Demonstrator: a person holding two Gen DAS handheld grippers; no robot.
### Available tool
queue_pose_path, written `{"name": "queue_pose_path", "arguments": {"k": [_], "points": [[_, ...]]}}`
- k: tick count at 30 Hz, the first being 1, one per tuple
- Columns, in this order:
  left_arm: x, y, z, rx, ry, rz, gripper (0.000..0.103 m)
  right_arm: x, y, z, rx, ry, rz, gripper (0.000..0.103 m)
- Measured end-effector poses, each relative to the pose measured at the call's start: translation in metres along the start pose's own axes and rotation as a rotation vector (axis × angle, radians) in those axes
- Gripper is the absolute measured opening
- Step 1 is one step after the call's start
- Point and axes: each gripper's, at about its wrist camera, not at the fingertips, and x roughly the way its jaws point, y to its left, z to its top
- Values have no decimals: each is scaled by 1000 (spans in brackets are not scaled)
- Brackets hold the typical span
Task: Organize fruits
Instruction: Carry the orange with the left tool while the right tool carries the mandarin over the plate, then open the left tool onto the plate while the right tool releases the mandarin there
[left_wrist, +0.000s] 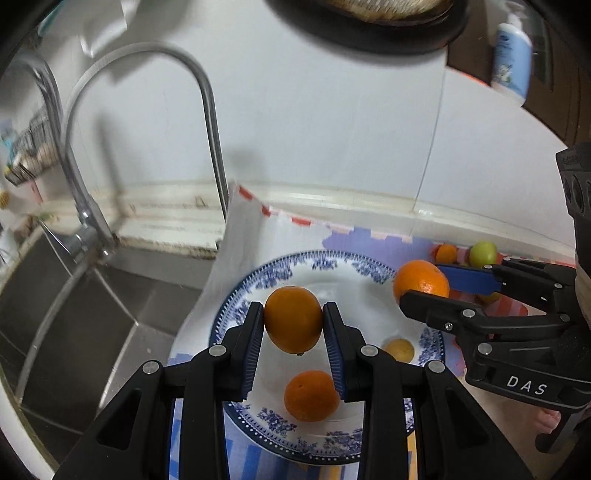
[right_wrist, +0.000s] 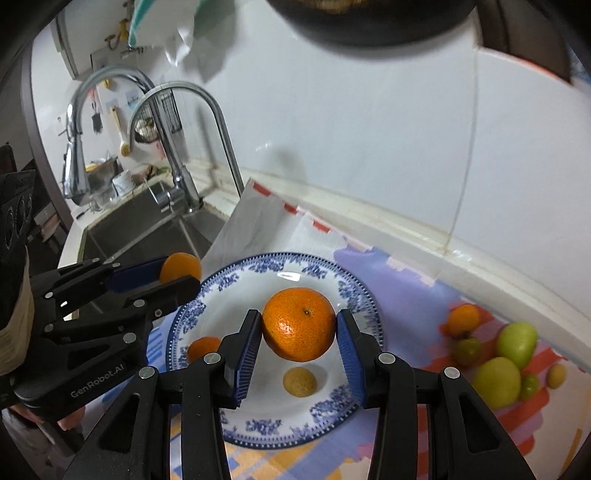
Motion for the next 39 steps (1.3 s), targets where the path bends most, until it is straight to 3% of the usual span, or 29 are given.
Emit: {"name": "queue_pose_path", "arguments": {"k": [15,27,36,39], "points": [[56,2,-5,34,129,-8,33,55,-15,-9,25,109,-16,43],[65,3,-10,34,145,-4,33,67,-14,-11,24,134,-13,43],[42,2,-7,34,82,38,52,58,-13,-15,35,113,-19,44],[25,-2,-5,34,47,42,59,45,-12,-14,36,78,-27,55]]}}
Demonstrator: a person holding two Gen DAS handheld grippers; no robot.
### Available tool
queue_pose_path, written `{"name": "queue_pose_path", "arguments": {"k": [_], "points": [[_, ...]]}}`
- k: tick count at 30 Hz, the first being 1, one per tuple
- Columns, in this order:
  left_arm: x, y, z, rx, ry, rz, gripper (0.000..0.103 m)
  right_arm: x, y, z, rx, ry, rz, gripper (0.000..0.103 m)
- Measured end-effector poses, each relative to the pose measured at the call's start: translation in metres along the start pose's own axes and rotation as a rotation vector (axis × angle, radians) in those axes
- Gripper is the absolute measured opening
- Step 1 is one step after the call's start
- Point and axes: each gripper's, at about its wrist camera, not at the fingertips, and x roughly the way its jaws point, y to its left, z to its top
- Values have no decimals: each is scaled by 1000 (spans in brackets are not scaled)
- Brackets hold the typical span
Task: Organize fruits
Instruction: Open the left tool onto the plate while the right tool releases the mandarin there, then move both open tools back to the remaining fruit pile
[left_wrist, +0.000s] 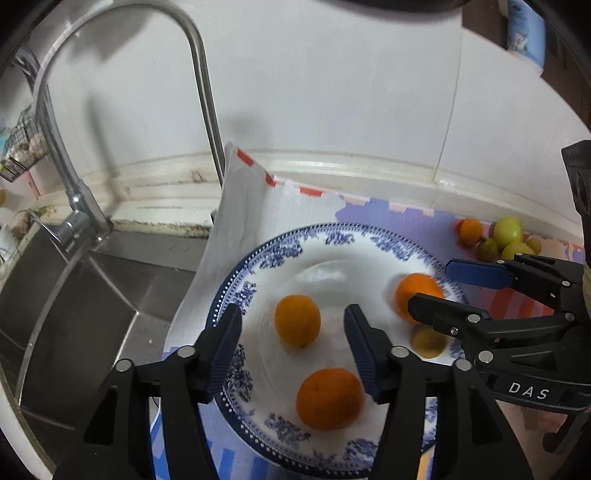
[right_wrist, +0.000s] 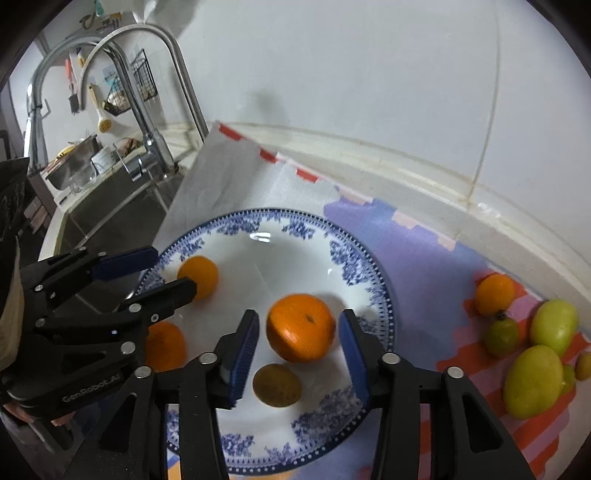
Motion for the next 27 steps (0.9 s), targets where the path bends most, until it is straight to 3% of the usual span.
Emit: {"name": "queue_pose_path", "arguments": {"k": [6,14,17,22,27], "points": [[-35,-8,1,-11,-69,14,65,-37,1,-5,-2,-70,-53,55],[-79,-35,-6,-13,-146,-33,71,-97,-3,-20,12,-172,-102,55],[-93,-47,-7,-7,-172,-50,72,-121,-7,-27,36,-217,-124,63],[-114,-69,-7,18,-214,-82,78,-160,-17,-37,76,-288,-162,66],[-133,-94,-5,59,-257,-119,82,-194,-33,-49,128,-366,-222,81]]}}
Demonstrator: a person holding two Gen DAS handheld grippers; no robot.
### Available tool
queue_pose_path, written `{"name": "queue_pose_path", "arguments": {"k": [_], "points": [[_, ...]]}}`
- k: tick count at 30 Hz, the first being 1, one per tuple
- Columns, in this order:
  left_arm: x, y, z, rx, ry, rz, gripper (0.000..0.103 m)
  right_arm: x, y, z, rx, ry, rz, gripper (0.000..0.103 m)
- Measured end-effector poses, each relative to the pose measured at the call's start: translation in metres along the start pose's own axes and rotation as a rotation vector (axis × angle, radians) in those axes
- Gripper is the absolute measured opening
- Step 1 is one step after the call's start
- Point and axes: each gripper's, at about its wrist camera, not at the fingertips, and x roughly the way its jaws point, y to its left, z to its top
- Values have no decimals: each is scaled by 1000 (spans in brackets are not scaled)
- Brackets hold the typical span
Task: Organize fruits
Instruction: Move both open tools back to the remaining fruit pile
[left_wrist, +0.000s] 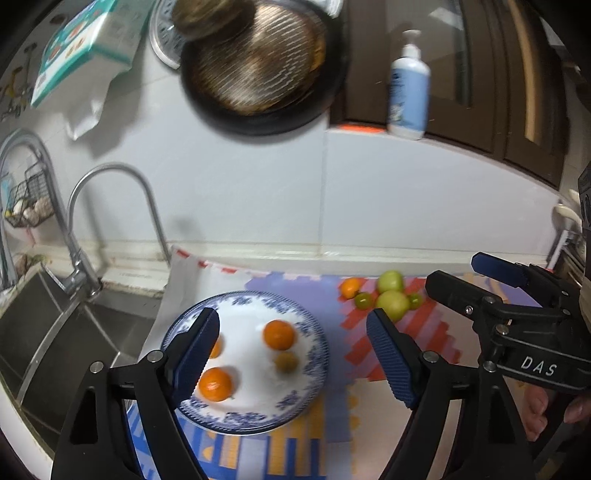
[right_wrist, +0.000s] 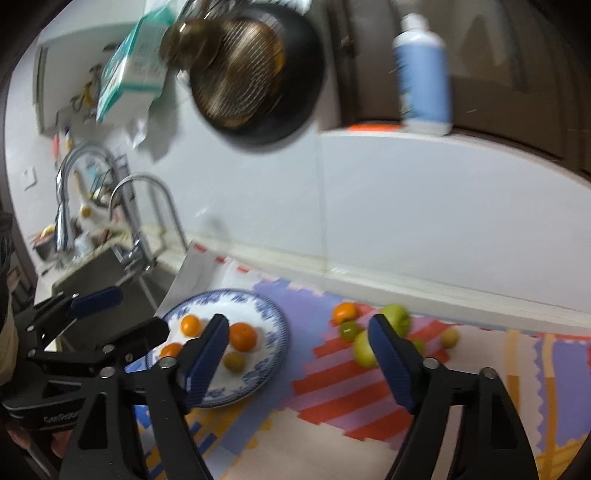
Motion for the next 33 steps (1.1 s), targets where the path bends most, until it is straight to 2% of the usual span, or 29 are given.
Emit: {"name": "queue_pose_path", "arguments": {"k": [7,15,26,33], "points": [[-5,-33,7,56,-44,-41,93,-33,-30,1,12,-63,-82,87],[14,-64,6,128,-52,-84,93,-43,-65,-1,-8,-64,-195,89],[73,-87,-1,149,28,-194,93,-10,-99,-13,-35,34,-224,88],[110,-94,-13,186,73,-224,84,27,-113,-24,-44,111,-199,87]]}}
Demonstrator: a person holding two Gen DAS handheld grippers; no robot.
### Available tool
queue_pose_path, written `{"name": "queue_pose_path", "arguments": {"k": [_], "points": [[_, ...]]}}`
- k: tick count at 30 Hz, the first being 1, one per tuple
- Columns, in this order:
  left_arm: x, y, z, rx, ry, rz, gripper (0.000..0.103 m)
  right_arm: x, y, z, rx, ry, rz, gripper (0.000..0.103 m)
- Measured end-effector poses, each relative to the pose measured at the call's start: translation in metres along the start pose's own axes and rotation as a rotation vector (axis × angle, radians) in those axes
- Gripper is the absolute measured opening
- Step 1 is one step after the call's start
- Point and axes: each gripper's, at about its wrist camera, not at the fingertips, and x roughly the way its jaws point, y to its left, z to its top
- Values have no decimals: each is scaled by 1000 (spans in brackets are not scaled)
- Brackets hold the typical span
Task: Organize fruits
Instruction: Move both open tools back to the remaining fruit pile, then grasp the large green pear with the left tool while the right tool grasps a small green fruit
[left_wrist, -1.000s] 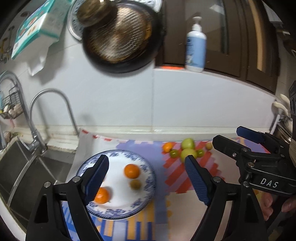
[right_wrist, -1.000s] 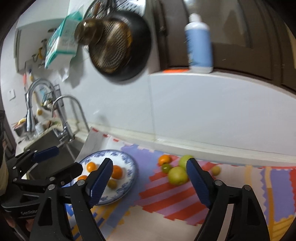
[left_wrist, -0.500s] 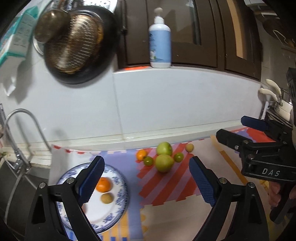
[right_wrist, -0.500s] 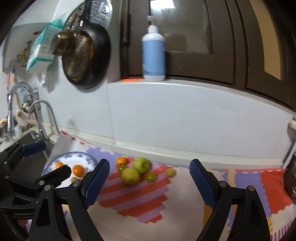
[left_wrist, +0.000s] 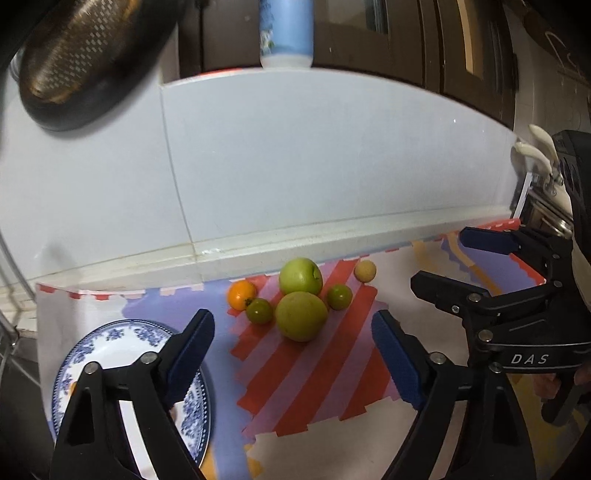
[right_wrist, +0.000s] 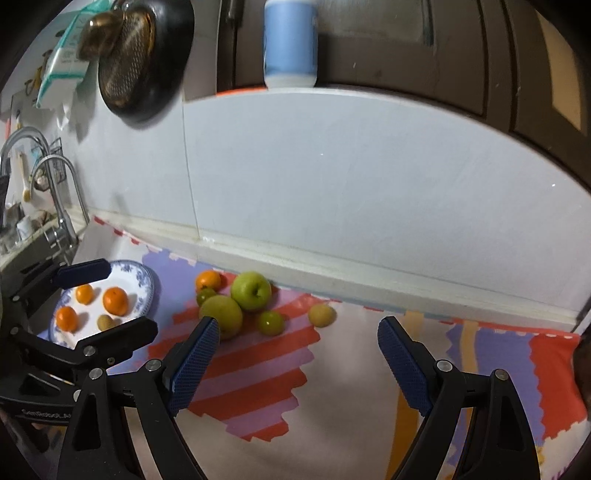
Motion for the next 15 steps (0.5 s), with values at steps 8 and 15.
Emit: {"name": "queue_pose_path", "arguments": {"k": [8,15], "points": [[37,1,-9,35,46,-34,71,41,1,-10,-42,69,35,73],[69,8,-9,-12,113,-92,57,74,0,-12,-58,127,106,64]]}}
